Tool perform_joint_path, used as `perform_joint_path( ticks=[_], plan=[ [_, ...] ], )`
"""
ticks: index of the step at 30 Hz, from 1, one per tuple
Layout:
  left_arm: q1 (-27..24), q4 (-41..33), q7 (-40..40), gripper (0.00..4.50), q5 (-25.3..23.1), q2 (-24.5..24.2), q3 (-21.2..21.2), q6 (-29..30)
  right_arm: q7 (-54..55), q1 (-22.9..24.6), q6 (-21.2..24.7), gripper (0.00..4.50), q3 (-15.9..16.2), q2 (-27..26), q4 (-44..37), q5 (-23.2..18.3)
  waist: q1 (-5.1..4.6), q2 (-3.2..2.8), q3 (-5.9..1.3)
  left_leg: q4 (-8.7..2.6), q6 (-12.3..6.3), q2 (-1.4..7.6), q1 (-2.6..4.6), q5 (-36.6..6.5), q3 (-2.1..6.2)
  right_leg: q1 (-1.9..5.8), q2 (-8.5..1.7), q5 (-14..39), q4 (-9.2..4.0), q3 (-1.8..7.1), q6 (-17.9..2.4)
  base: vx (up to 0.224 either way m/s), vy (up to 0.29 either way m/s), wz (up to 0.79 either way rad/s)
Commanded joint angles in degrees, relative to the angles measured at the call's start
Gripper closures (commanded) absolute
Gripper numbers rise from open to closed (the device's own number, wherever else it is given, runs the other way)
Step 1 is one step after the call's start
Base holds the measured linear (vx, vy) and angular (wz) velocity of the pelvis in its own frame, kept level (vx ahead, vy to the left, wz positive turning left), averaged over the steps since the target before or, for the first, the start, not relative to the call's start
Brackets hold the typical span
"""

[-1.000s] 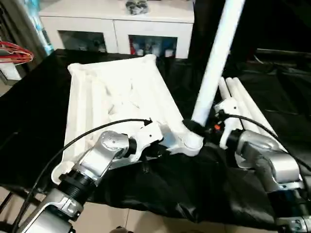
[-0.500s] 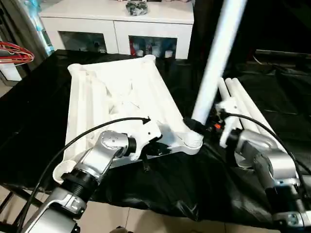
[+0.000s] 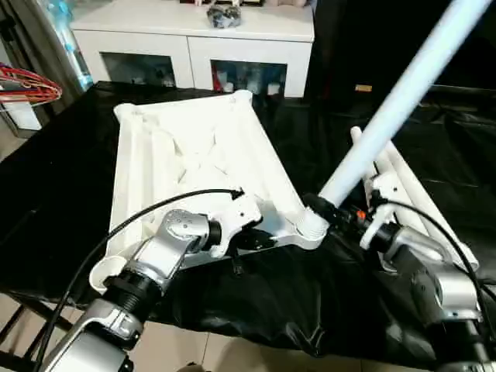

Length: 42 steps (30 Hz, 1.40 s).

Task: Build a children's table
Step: Insert table leg to table base

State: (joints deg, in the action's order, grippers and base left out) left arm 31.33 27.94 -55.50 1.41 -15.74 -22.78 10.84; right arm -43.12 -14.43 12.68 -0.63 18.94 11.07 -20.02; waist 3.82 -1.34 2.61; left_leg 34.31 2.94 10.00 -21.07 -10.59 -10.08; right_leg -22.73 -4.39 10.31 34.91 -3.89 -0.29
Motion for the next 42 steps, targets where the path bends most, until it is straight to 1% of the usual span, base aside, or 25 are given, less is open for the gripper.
perform_joint_path(
  ticks=[1, 2, 4, 5, 7, 8, 10, 13, 14, 16, 18, 19, 20, 22, 24, 25, 26, 27, 30, 33, 35, 38, 40, 42],
  plan=[
    [0.75, 0.83, 1.16, 4.50, 0.66, 0.18, 1.75, -1.78, 0.70, 1.72, 1.71, 2.63, 3.62, 1.71, 2.84, 5.36, -0.07, 0.96, -2.76, -4.41, -1.74, 2.62, 0.41, -16.26, 1.21, 1.79, -4.21, 30.20, -6.47, 2.45, -6.01, 0.000, 0.000, 0.00],
    [0.82, 0.98, 1.09, 4.50, 0.50, 0.18, 1.67, -1.91, 0.83, 1.45, 1.50, 2.63, 4.23, 1.95, 2.99, 6.13, -0.20, 1.14, -2.73, -4.44, -1.57, 2.56, 0.43, -16.83, 1.22, 1.80, -4.18, 31.12, -6.61, 2.43, -5.54, 0.000, 0.000, 0.00],
    [0.92, 1.29, 0.93, 4.50, 0.16, 0.25, 1.67, -2.18, 0.07, 0.54, 0.84, 2.63, 5.76, 2.53, 3.69, 7.47, -0.44, 1.24, -2.66, -4.37, -1.50, 2.42, 0.50, -17.72, 1.25, 1.71, -4.19, 33.15, -6.88, 2.32, -4.93, 0.000, 0.000, 0.00],
    [0.94, 1.35, 0.87, 4.50, 0.06, 0.25, 1.67, -2.25, -0.28, 0.05, 0.94, 2.63, 6.27, 2.61, 3.99, 7.73, -0.45, 1.15, -2.60, -4.35, -1.41, 2.40, 0.56, -18.25, 1.31, 1.52, -4.25, 34.54, -7.05, 2.29, -4.54, 0.000, 0.000, 0.00],
    [0.93, 1.31, 0.76, 4.50, -0.04, 0.18, 1.62, -2.27, -1.31, -0.93, 1.41, 2.63, 7.14, 2.68, 4.82, 7.88, -0.63, 1.19, -2.59, -4.37, -1.22, 2.46, 0.64, -19.39, 1.48, 1.44, -4.30, 35.76, -7.20, 2.16, -4.23, 0.000, 0.000, 0.00],
    [0.84, 1.28, 0.50, 4.50, -0.17, 0.08, 1.59, -2.36, -2.49, -1.59, 1.35, 2.63, 8.20, 2.89, 5.81, 8.34, -0.66, 1.25, -2.62, -4.41, -1.22, 2.48, 0.60, -19.47, 1.49, 1.49, -4.30, 35.67, -7.23, 2.15, -4.15, 0.000, 0.000, 0.00],
    [0.71, 1.16, 0.11, 4.50, -0.34, -0.16, 1.42, -2.46, -3.71, -2.21, 0.88, 2.63, 9.08, 2.94, 6.96, 8.76, -0.76, 1.16, -2.69, -4.52, -1.23, 2.63, 0.62, -19.88, 1.56, 1.42, -4.29, 34.40, -7.13, 2.18, -4.54, 0.000, 0.000, 0.00],
    [0.51, 0.93, -0.38, 4.50, -0.34, -0.47, 1.25, -2.59, -5.35, -3.27, 0.42, 2.63, 9.82, 2.67, 8.67, 8.73, -0.78, 0.97, -2.80, -4.79, -1.36, 2.86, 0.71, -20.03, 1.60, 1.55, -4.26, 31.25, -6.92, 2.22, -5.89, 0.000, 0.000, 0.00],
    [0.46, 0.85, -1.62, 4.50, -0.22, -0.87, 0.92, -3.19, -7.49, -4.43, -0.74, 2.63, 10.43, 2.28, 10.52, 8.35, -0.81, 1.06, -2.81, -4.81, -1.38, 2.86, 0.70, -20.38, 1.55, 1.55, -4.26, 30.47, -6.87, 2.26, -6.42, 0.000, 0.000, 0.00],
    [0.40, 0.60, -2.71, 4.50, -0.10, -1.23, 0.63, -3.69, -9.45, -4.86, -1.26, 2.63, 10.71, 2.11, 11.06, 7.66, -0.91, 1.01, -2.89, -4.81, -1.38, 2.89, 0.56, -20.51, 1.59, 1.74, -4.43, 29.72, -6.74, 2.30, -7.03, 0.000, 0.000, 0.00],
    [0.31, 0.20, -4.00, 4.50, 0.12, -1.61, 0.44, -4.42, -11.52, -5.02, -1.77, 2.63, 10.96, 2.13, 11.17, 6.89, -0.93, 1.02, -2.91, -4.87, -1.52, 2.97, 0.54, -20.10, 1.58, 1.78, -4.37, 28.32, -6.62, 2.40, -7.45, 0.000, 0.000, 0.00],
    [0.51, -0.37, -6.83, 4.50, 0.49, -2.65, 0.01, -4.99, -14.85, -5.19, -2.54, 2.63, 11.73, 2.68, 11.50, 6.30, -0.85, 1.04, -3.03, -4.88, -1.72, 3.04, 0.61, -19.84, 1.48, 1.83, -4.38, 26.42, -6.39, 2.50, -8.33, 0.000, 0.000, 0.00],
    [0.66, -0.65, -8.25, 4.50, 0.68, -3.20, -0.17, -5.28, -16.16, -5.20, -2.82, 2.63, 12.05, 3.03, 11.64, 6.33, -0.79, 0.92, -3.07, -4.87, -1.79, 3.04, 0.57, -19.57, 1.49, 1.94, -4.39, 25.70, -6.26, 2.53, -8.61, 0.000, 0.000, 0.00],
    [0.88, -0.76, -9.27, 4.50, 0.74, -3.67, -0.28, -5.46, -17.47, -5.15, -2.80, 2.63, 12.40, 3.39, 11.70, 6.32, -0.65, 0.78, -3.20, -4.92, -2.19, 3.20, 0.48, -17.84, 1.35, 2.12, -4.26, 21.03, -5.77, 2.67, -10.26, 0.000, 0.000, 0.00],
    [1.26, -0.84, -10.72, 4.50, 0.71, -4.46, -0.45, -5.82, -19.24, -4.92, -3.11, 2.63, 12.91, 3.93, 11.60, 6.39, -0.49, 0.70, -3.23, -4.95, -2.27, 3.28, 0.50, -17.01, 1.27, 2.30, -4.25, 18.26, -5.43, 2.68, -11.59, 0.000, 0.000, 0.00],
    [1.96, -0.26, -12.16, 4.50, 0.50, -5.33, -0.52, -6.42, -20.96, -4.76, -4.07, 2.63, 13.47, 4.40, 11.82, 6.77, -0.46, 0.64, -3.26, -4.96, -2.25, 3.29, 0.53, -17.02, 1.27, 2.35, -4.24, 17.85, -5.37, 2.68, -11.78, 0.000, 0.000, 0.00],
    [2.52, 0.32, -12.73, 4.50, 0.22, -5.86, -0.54, -6.87, -21.87, -4.53, -4.79, 2.63, 13.80, 4.69, 11.81, 7.02, -0.39, 0.76, -3.31, -4.93, -2.32, 3.30, 0.59, -16.89, 1.20, 2.40, -4.26, 17.21, -5.31, 2.71, -12.08, 0.000, 0.000, 0.00],
    [2.85, 0.81, -13.09, 4.50, -0.04, -6.15, -0.48, -7.30, -22.70, -4.36, -5.45, 2.63, 13.88, 4.79, 11.91, 7.25, -0.36, 0.75, -3.30, -4.92, -2.39, 3.27, 0.61, -16.77, 1.14, 2.38, -4.26, 17.10, -5.32, 2.72, -12.17, 0.000, 0.000, 0.00],
    [4.02, 2.70, -13.62, 4.50, -0.18, -6.67, 0.13, -8.06, -24.11, -3.76, -5.90, 2.63, 14.10, 5.07, 11.69, 7.27, -0.11, 0.78, -3.29, -4.94, -2.42, 3.31, 0.68, -16.10, 1.10, 2.43, -4.25, 16.49, -5.25, 2.73, -12.57, 0.000, 0.000, 0.00],
    [4.74, 3.96, -13.48, 4.50, -0.20, -7.01, 0.85, -8.08, -25.00, -3.38, -5.73, 2.63, 14.02, 4.90, 11.52, 6.42, -0.04, 0.81, -3.23, -5.02, -2.16, 3.35, 0.63, -16.49, 1.15, 2.54, -4.38, 17.51, -5.27, 2.73, -12.45, 0.000, 0.000, 0.00],
    [4.95, 4.37, -13.25, 4.50, -0.27, -7.05, 1.09, -8.08, -25.05, -3.44, -5.76, 2.63, 13.86, 4.66, 11.74, 6.38, 0.01, 0.76, -3.13, -5.10, -1.80, 3.40, 0.81, -17.74, 1.19, 2.36, -4.41, 19.56, -5.49, 2.73, -12.10, 0.000, 0.000, 0.00],
    [5.07, 4.67, -12.70, 4.50, -0.15, -7.05, 1.63, -7.74, -24.69, -3.61, -5.91, 2.63, 13.48, 4.04, 12.22, 6.29, 0.03, 0.66, -3.08, -5.17, -1.47, 3.40, 0.79, -18.33, 1.28, 2.32, -4.48, 20.84, -5.60, 2.74, -11.76, 0.000, 0.000, 0.00],
    [5.07, 4.86, -12.11, 4.50, -0.04, -6.71, 2.17, -7.54, -23.67, -4.24, -6.52, 2.63, 12.80, 3.04, 13.53, 6.40, -0.06, 0.73, -2.99, -5.25, -1.18, 3.37, 0.76, -19.24, 1.36, 2.29, -4.50, 22.17, -5.74, 2.70, -11.39, 0.000, 0.000, 0.00],
    [5.13, 4.95, -10.74, 4.50, 0.00, -6.05, 2.75, -7.02, -20.60, -5.41, -6.98, 2.63, 11.58, 1.63, 15.66, 6.93, -0.25, 0.74, -2.90, -5.32, -0.82, 3.35, 0.79, -20.03, 1.42, 2.12, -4.57, 23.28, -5.82, 2.70, -11.43, 0.000, 0.000, 0.00]
  ],
)
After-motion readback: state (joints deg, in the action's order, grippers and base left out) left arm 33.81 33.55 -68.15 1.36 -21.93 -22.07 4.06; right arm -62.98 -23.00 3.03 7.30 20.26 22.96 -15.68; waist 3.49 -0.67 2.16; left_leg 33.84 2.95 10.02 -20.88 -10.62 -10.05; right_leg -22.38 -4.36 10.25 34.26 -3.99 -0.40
